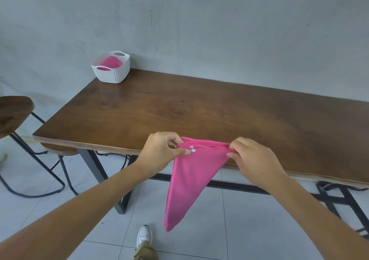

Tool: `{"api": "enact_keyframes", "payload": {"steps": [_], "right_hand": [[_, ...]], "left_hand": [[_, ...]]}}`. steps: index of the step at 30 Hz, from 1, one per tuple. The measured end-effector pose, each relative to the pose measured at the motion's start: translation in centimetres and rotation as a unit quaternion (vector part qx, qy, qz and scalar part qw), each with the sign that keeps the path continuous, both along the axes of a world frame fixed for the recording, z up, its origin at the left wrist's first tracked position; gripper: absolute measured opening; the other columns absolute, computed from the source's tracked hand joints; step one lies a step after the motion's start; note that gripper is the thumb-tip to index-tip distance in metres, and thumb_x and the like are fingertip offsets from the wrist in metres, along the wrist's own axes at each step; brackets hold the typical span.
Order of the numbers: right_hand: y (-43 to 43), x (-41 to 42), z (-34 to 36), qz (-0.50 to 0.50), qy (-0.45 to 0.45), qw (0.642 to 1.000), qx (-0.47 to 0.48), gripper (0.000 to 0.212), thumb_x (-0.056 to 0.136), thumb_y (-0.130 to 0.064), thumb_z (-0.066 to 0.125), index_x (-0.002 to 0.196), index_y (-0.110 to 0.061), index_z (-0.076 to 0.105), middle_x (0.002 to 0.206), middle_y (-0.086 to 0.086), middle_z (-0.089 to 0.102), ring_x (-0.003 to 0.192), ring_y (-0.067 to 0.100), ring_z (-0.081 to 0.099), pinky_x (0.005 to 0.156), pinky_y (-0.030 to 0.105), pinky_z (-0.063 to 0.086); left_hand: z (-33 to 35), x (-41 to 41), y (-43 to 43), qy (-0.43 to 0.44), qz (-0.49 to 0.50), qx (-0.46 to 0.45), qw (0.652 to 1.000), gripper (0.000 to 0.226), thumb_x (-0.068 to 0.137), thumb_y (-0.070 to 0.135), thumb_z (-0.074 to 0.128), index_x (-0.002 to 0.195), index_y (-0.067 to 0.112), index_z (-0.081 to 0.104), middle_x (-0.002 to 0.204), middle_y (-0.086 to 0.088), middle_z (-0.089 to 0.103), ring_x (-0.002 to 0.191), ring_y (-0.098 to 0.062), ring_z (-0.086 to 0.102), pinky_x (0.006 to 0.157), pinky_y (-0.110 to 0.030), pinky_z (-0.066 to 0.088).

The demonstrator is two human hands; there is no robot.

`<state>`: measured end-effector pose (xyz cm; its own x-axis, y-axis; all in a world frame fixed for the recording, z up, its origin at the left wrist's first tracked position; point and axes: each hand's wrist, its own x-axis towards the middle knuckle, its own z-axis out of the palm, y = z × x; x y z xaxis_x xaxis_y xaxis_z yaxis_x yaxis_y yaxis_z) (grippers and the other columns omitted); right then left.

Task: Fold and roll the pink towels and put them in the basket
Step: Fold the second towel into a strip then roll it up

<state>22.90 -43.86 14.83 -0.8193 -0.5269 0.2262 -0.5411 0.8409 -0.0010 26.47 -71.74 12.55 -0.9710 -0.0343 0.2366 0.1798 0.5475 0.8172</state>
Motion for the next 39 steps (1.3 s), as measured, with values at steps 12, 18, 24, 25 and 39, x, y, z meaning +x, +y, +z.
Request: {"api": "enact_keyframes", "payload": {"steps": [12,18,24,25,39], "right_hand": [[-2.2,-0.7,-2.1,-0.056,-0.063,0.986,-0.146,0.009,0.098,-0.031,0.061,0.091,-0.025,0.061,0.088,-0.015,0.062,0.084,0.010,0.056,0.070,0.034,0.049],[-4.3,-1.6,-3.8,-0.101,-0.124,0.958,-0.236,0.018,0.091,-0.032,0.072,0.080,-0.025,0.059,0.079,-0.013,0.063,0.075,0.007,0.058,0.068,0.034,0.049],[-6.2,-3.1,-5.0,-0.117,-0.124,0.951,-0.259,0.020,0.092,-0.027,0.071,0.093,-0.026,0.051,0.079,-0.014,0.060,0.075,0.007,0.057,0.063,0.034,0.048],[-6.6,-3.4,-5.2,-0.126,-0.126,0.948,-0.265,0.020,0.093,-0.027,0.070,0.098,-0.028,0.051,0.082,-0.013,0.061,0.078,0.008,0.058,0.063,0.033,0.048],[-12.1,-11.1,-11.4,-0.338,-0.207,0.813,-0.427,0.012,0.097,-0.030,0.064,0.086,-0.031,0.061,0.091,-0.010,0.065,0.100,0.018,0.058,0.083,0.035,0.047]], "left_hand": [[-1.6,-1.1,-1.2,0.027,0.027,0.007,0.999,0.020,0.076,0.032,0.088,0.074,0.019,0.073,0.077,0.011,0.072,0.081,-0.010,0.066,0.077,-0.015,0.050],[-3.4,-1.8,-1.3,0.011,0.069,0.060,0.996,0.021,0.078,0.025,0.088,0.076,0.019,0.068,0.077,0.011,0.069,0.076,-0.008,0.061,0.069,-0.012,0.046],[-3.9,-3.6,-2.1,-0.017,0.101,0.079,0.992,0.028,0.084,0.023,0.083,0.098,0.024,0.059,0.075,0.002,0.064,0.072,-0.010,0.059,0.063,-0.021,0.051],[-4.0,-4.0,-2.1,-0.020,0.108,0.078,0.991,0.029,0.084,0.024,0.082,0.103,0.025,0.060,0.074,0.004,0.063,0.071,-0.008,0.059,0.064,-0.021,0.051],[-10.5,-12.7,-4.0,-0.082,0.157,-0.042,0.983,0.017,0.093,0.031,0.072,0.079,0.025,0.063,0.073,0.015,0.061,0.087,-0.017,0.049,0.076,-0.035,0.042]]}}
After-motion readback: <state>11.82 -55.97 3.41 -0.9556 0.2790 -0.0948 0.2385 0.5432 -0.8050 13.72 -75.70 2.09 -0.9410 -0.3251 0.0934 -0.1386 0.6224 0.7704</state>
